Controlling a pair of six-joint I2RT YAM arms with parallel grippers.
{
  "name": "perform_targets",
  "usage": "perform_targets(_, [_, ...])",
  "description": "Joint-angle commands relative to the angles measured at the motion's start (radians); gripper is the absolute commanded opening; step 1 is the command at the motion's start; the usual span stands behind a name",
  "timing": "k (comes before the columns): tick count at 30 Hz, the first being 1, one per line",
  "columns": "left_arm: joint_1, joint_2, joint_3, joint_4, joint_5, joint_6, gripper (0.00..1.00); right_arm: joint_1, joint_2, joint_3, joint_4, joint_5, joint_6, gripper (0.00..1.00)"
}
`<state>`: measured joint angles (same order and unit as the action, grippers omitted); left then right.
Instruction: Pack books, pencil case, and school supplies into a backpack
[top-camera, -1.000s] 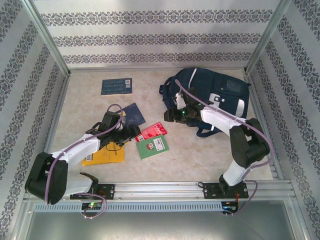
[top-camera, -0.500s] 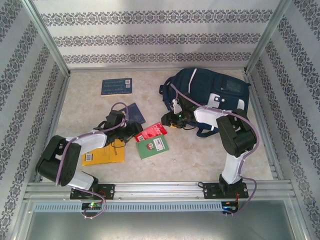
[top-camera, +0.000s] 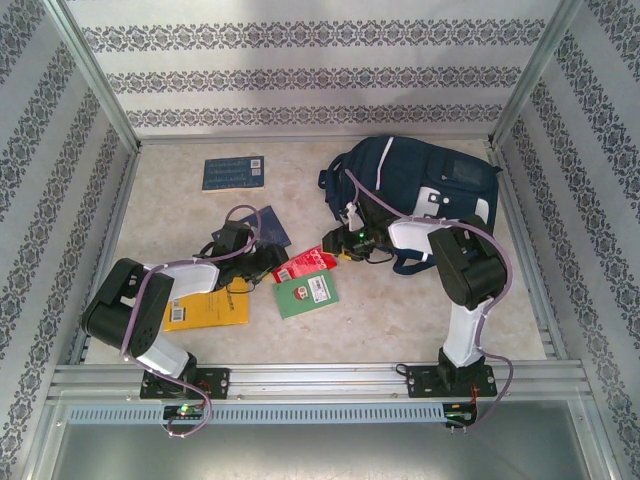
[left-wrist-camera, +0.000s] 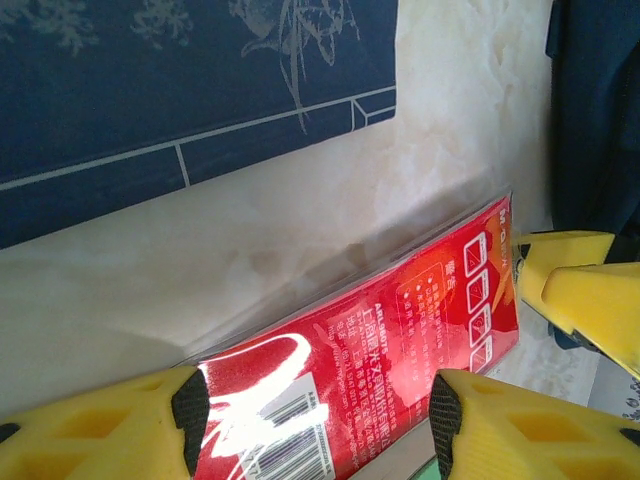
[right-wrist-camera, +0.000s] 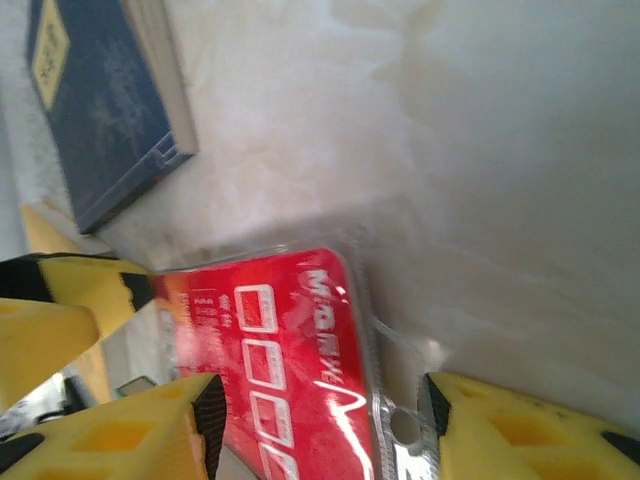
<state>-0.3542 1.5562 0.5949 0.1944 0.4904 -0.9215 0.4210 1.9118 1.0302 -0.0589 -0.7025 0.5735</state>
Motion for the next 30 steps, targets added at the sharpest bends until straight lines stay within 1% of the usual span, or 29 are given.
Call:
perform_targets(1, [-0.008,0.033,-0.017,0.017,-0.017,0.003,0.63,0.008,0.052,-0.033,0.159,-0.155,0.115,0.53])
perform_targets(5, [-0.006,0.028,-0.018,0.014,-0.017,0.002,0.63,0.015,0.098,-0.040,0.285,-0.215,0.223,0.44])
perform_targets(7, [-0.006,0.025,-0.016,0.014,-0.016,0.001,0.63,0.015,0.107,-0.043,0.315,-0.212,0.249,0.33])
perform_targets(9, [-0.007,0.020,-0.012,0.009,-0.014,0.003,0.63,0.011,0.111,-0.047,0.341,-0.213,0.272,0.27])
perform_targets(12, [-0.007,-0.002,0.005,-0.020,-0.019,0.011,0.63,0.000,0.091,-0.055,0.351,-0.198,0.283,0.11])
perform_targets(14, [-0.006,-0.036,0.019,-0.060,-0.032,0.018,0.66,-0.010,0.062,-0.064,0.350,-0.179,0.285,0.03])
perform_targets(17, [-0.006,-0.116,0.057,-0.174,-0.083,0.044,0.78,-0.027,-0.002,-0.084,0.335,-0.135,0.276,0.00])
perform_targets(20, [-0.005,-0.218,0.098,-0.289,-0.152,0.071,0.85,-0.040,-0.072,-0.098,0.322,-0.083,0.272,0.00])
perform_targets(23, [-0.003,-0.308,0.133,-0.370,-0.193,0.090,0.89,-0.050,-0.132,-0.106,0.315,-0.040,0.282,0.00])
perform_targets(27, [0.006,-0.383,0.163,-0.421,-0.191,0.075,0.93,-0.063,-0.196,-0.127,0.370,-0.005,0.359,0.00])
perform_targets(30, [0.020,-0.399,0.161,-0.392,-0.141,0.023,0.95,-0.065,-0.241,-0.137,0.421,0.004,0.438,0.00])
